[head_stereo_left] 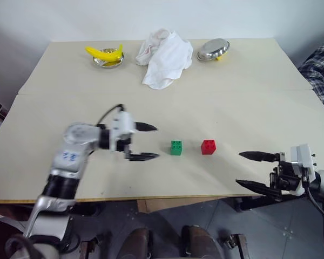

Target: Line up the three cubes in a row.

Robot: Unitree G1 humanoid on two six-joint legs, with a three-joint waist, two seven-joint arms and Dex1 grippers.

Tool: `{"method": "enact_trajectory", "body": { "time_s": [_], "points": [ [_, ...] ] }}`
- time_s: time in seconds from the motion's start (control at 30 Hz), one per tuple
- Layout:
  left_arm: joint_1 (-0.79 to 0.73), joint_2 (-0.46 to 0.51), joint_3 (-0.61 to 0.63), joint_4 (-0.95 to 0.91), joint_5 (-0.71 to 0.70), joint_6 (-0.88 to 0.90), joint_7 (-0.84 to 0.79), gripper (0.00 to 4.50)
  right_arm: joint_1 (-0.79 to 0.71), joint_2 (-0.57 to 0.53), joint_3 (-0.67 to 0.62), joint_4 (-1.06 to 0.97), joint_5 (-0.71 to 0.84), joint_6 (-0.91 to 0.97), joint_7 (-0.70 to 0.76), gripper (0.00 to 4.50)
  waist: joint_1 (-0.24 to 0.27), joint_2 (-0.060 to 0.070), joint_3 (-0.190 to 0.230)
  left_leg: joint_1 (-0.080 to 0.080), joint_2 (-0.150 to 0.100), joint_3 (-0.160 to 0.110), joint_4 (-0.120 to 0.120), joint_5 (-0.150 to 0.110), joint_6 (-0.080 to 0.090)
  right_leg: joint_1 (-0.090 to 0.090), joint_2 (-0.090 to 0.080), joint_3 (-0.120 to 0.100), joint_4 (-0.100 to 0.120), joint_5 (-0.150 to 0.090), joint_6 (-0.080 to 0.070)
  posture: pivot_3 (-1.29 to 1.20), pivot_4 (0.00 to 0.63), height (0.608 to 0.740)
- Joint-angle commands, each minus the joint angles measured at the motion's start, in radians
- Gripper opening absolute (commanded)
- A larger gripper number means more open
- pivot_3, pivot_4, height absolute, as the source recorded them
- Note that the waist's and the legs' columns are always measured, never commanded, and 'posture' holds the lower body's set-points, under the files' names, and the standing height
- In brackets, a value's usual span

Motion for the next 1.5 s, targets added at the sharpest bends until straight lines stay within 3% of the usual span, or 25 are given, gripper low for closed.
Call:
{"method": "enact_trajectory", "body": {
  "time_s": [0.03, 0.17, 0.33, 0.47, 0.6, 0.77, 0.97, 1.07, 1.2, 1.5],
  "points": [
    [0.165, 0.036, 0.218, -0.129, -0.087, 0.039, 0.125, 4.46, -0.045, 0.029, 0.019, 0.006, 0.012, -0.012, 0.013, 4.50, -0.001, 0.000, 0.000, 0.000, 0.000, 0.000, 0.000, 0.000, 0.000, 0.000, 0.000, 0.000, 0.000, 0.000, 0.000, 0.00, 0.150, 0.740],
    [0.445, -0.003, 0.424, -0.270, -0.122, 0.062, 0.267, 4.46, -0.100, 0.071, 0.045, 0.011, 0.005, -0.053, 0.025, 4.50, 0.002, 0.000, 0.000, 0.000, 0.000, 0.000, -0.001, -0.001, 0.001, 0.001, -0.001, 0.001, -0.001, 0.000, 0.000, 0.00, 0.150, 0.740],
    [0.744, -0.173, 0.621, -0.366, -0.161, 0.034, 0.446, 4.46, -0.149, 0.103, 0.074, 0.024, -0.006, -0.108, 0.059, 4.50, 0.013, -0.001, -0.001, 0.000, 0.000, -0.001, -0.001, -0.002, 0.001, 0.002, -0.001, 0.001, -0.006, 0.000, 0.000, 0.00, 0.150, 0.740],
    [0.882, -0.274, 0.652, -0.360, -0.128, -0.043, 0.514, 4.46, -0.170, 0.112, 0.084, 0.034, -0.008, -0.123, 0.074, 4.50, 0.016, -0.001, -0.001, 0.001, 0.000, -0.001, -0.001, -0.002, 0.001, 0.003, -0.001, 0.001, -0.008, 0.000, 0.000, 0.00, 0.150, 0.740],
    [0.933, -0.317, 0.593, -0.414, -0.128, -0.063, 0.543, 4.46, -0.196, 0.118, 0.099, 0.034, -0.011, -0.118, 0.072, 4.50, 0.014, -0.001, -0.001, 0.001, 0.000, 0.000, -0.001, -0.003, 0.000, 0.003, -0.001, 0.002, -0.009, 0.000, -0.001, 0.00, 0.150, 0.740],
    [0.833, -0.262, 0.509, -0.494, -0.135, 0.089, 0.677, 4.46, -0.228, 0.101, 0.121, 0.015, -0.012, -0.075, 0.051, 4.50, 0.014, -0.001, -0.001, 0.001, 0.000, -0.001, -0.002, -0.003, 0.000, 0.003, -0.001, 0.002, -0.009, -0.001, -0.001, 0.00, 0.150, 0.740],
    [0.522, -0.147, 0.381, -0.629, -0.148, 0.579, 0.997, 4.46, -0.238, 0.084, 0.129, -0.030, -0.004, 0.000, 0.024, 4.50, 0.014, -0.001, -0.001, 0.001, 0.000, -0.001, -0.002, -0.003, 0.000, 0.002, -0.001, 0.002, -0.005, 0.000, -0.001, 0.00, 0.150, 0.740],
    [0.370, -0.156, 0.370, -0.643, -0.150, 0.867, 1.152, 4.46, -0.234, 0.083, 0.131, -0.053, -0.001, 0.026, 0.012, 4.50, 0.008, -0.001, -0.001, 0.001, 0.000, -0.001, -0.002, -0.003, 0.000, 0.001, 0.000, 0.002, -0.001, 0.000, -0.001, 0.00, 0.150, 0.740],
    [0.164, -0.217, 0.358, -0.587, -0.119, 1.118, 1.279, 4.46, -0.228, 0.089, 0.135, -0.072, -0.001, 0.044, -0.004, 4.50, 0.010, -0.001, -0.001, 0.000, 0.000, 0.000, -0.003, -0.003, 0.000, -0.001, 0.002, 0.002, 0.001, 0.000, -0.001, 0.00, 0.150, 0.740],
    [0.023, -0.278, 0.288, -0.485, -0.048, 1.206, 1.308, 4.46, -0.197, 0.102, 0.131, -0.116, 0.008, 0.056, -0.036, 4.50, 0.011, -0.002, -0.001, 0.000, -0.001, 0.000, -0.002, -0.003, -0.001, -0.002, 0.002, 0.002, 0.001, 0.000, -0.001, 0.00, 0.150, 0.740]
  ]
}}
